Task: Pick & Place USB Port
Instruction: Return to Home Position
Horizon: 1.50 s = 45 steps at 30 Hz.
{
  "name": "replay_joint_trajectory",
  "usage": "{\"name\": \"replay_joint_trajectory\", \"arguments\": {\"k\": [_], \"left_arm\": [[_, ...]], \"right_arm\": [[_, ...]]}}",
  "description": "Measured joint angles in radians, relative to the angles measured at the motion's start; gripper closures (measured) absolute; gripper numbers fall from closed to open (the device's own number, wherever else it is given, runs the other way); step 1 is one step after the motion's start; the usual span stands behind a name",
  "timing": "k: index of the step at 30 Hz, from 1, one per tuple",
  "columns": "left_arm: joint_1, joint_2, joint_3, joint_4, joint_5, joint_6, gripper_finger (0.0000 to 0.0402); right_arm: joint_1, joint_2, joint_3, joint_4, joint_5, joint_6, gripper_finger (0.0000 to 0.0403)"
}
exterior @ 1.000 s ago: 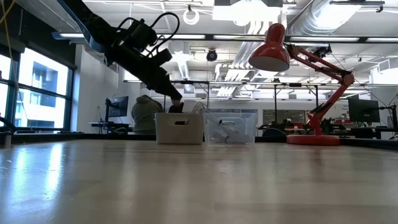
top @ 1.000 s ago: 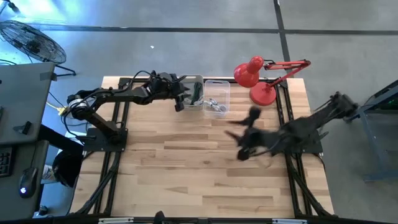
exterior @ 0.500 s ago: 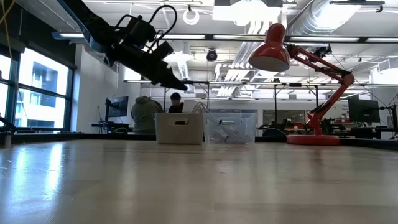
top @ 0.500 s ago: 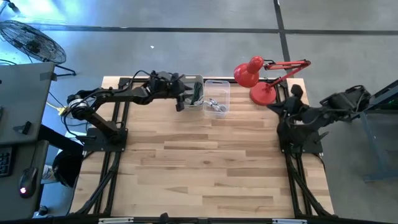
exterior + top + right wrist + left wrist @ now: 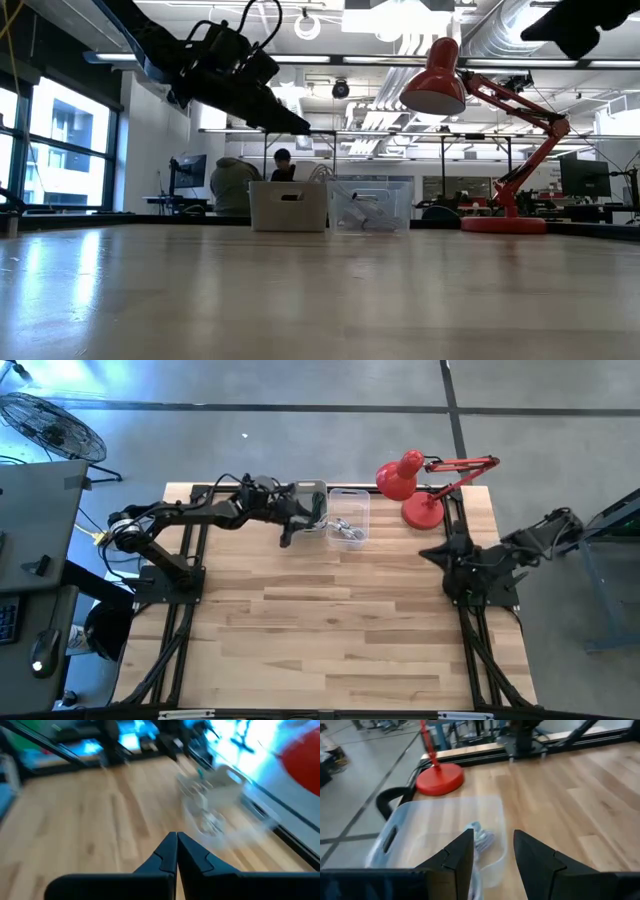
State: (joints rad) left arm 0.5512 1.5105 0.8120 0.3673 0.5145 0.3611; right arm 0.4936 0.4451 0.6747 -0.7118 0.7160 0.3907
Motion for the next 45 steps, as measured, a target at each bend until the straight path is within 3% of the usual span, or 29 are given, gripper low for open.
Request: {"name": "replay_joint_trajectory", "arguments": {"k": [4, 10, 13, 16, 18, 22, 24, 27, 34, 41, 45], "left_arm": [[-0.028, 0.0, 0.0, 0.032, 0.079, 0.0, 0.0265], [-0.107, 0.0, 0.0, 0.106, 0.135, 0.036, 0.0266], [-0.152, 0.0, 0.0, 0.108, 0.135, 0.073, 0.0266], [-0.204, 0.0, 0.0, 0.055, 0.069, 0.104, 0.0272], [-0.242, -0.005, 0.0, 0.001, 0.017, 0.131, 0.0294], [-0.325, -0.026, 0.0, -0.04, -0.001, 0.139, 0.0382], [-0.371, -0.046, 0.0, -0.046, 0.001, 0.132, 0.0389], [-0.463, -0.09, 0.0, -0.107, -0.106, 0.134, 0.0397], [-0.693, -0.234, 0.0, -0.271, -0.472, 0.154, 0.04], [-0.87, -0.397, 0.0, -0.369, -0.788, 0.184, 0.0401], [-0.933, -0.447, 0.0, -0.412, -0.948, 0.185, 0.0401]], "right_arm": [[-0.002, -0.029, -0.135, 0.245, -0.054, -0.145, 0.0402], [-0.029, -0.028, -0.294, 0.397, -0.091, -0.19, 0.0403], [-0.057, -0.028, -0.375, 0.468, -0.121, -0.191, 0.0403], [-0.087, -0.028, -0.447, 0.559, -0.157, -0.201, 0.0403], [-0.108, -0.028, -0.482, 0.611, -0.194, -0.215, 0.0403], [-0.144, -0.028, -0.534, 0.681, -0.254, -0.216, 0.0403], [-0.156, -0.028, -0.549, 0.687, -0.262, -0.216, 0.0403], [-0.167, -0.028, -0.57, 0.697, -0.269, -0.234, 0.0403], [-0.211, -0.028, -0.615, 0.771, -0.301, -0.326, 0.0403], [-0.328, -0.028, -0.665, 0.908, -0.343, -0.457, 0.0403], [-0.41, -0.023, -0.665, 0.889, -0.423, -0.454, 0.0403]]}}
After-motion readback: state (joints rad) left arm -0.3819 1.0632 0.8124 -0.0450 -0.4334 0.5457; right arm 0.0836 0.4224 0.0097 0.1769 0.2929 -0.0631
